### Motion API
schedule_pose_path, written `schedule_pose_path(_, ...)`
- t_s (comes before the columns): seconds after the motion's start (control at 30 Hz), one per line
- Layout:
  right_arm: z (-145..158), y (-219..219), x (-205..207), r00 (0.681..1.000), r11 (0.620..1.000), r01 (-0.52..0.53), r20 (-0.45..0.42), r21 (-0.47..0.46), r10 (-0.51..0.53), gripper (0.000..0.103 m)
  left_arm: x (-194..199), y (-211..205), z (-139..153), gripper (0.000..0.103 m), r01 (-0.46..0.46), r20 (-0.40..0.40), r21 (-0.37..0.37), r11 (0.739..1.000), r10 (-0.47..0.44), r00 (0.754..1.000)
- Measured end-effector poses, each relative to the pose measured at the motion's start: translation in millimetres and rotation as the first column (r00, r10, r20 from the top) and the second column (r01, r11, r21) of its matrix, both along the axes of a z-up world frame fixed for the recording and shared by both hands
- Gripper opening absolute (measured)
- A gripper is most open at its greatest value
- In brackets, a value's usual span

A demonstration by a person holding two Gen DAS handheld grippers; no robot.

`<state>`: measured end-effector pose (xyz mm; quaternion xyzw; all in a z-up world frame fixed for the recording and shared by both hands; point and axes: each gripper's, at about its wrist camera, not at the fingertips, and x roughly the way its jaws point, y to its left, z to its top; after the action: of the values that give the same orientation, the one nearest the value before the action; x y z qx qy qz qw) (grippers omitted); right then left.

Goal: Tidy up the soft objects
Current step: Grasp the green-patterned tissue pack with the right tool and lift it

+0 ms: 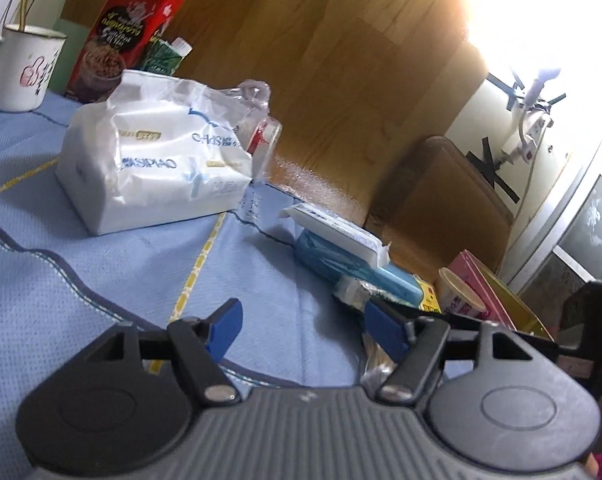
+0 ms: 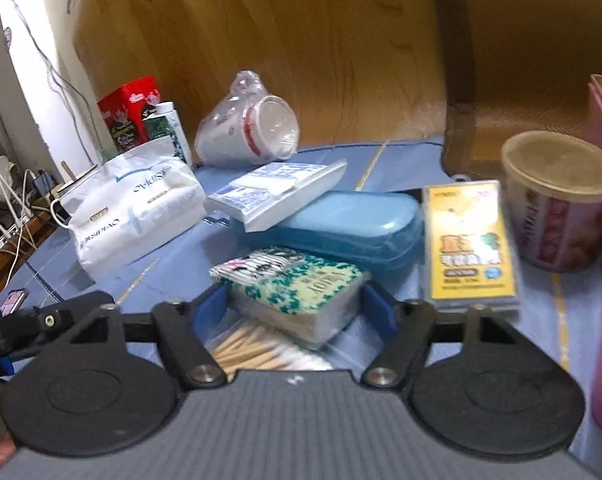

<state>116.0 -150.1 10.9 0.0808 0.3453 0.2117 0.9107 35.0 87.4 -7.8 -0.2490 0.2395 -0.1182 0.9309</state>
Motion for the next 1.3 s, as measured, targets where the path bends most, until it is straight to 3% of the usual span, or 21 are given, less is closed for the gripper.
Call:
schedule_pose_path(0.23, 31, -26, -74, 0.983, 0.995, 0.099, 0.158, -0.001, -0.098, 0.060, 1, 5, -2, 0.071, -0.005, -0.014, -0.014, 1.000, 0.005, 1.000)
schedule_pose_path(0.33, 39, -45, -129, 0.941, 0.971, 0.237, 0.254, -0.028, -0.222, 0.061, 3, 4, -2, 0.075, 0.001, -0.027, 0.004, 1.000, -0.001, 1.000)
schedule_pose_path(0.47, 29, -58, -179, 0.904, 0.939, 0.342, 0.284, -0.029, -0.321, 0.061, 7, -5, -1, 0.077, 0.006, -0.056, 0.068, 0.998, -0.002, 0.998)
schedule_pose_path(0.6, 11, -56, -191, 0.913, 0.941, 0.333, 0.266, -0.054, -0.308, 0.061, 6, -17, 0, 0.077, -0.014, -0.055, 0.165, 0.986, 0.024, 0.998)
schedule_pose_path(0.77, 10, -58, -198, 0.897, 0.944, 0.315, 0.353, -0.094, -0.265, 0.061, 9, -33, 2, 0.078, -0.030, -0.070, 0.283, 0.959, 0.052, 0.996)
schedule_pose_path(0.9, 5, -77, -200, 0.893, 0.947, 0.311, 0.365, -0.077, -0.264, 0.061, 13, -47, 3, 0.083, -0.016, -0.088, 0.377, 0.926, 0.053, 0.995)
schedule_pose_path(1.1, 3, -100, -207, 0.871, 0.946, 0.318, 0.413, -0.061, -0.267, 0.061, 20, -57, 2, 0.091, 0.011, -0.109, 0.438, 0.899, 0.041, 0.993)
schedule_pose_path(1.3, -3, -105, -199, 0.880, 0.950, 0.303, 0.407, -0.082, -0.245, 0.060, 28, -65, 0, 0.099, 0.045, -0.130, 0.471, 0.881, 0.019, 0.991)
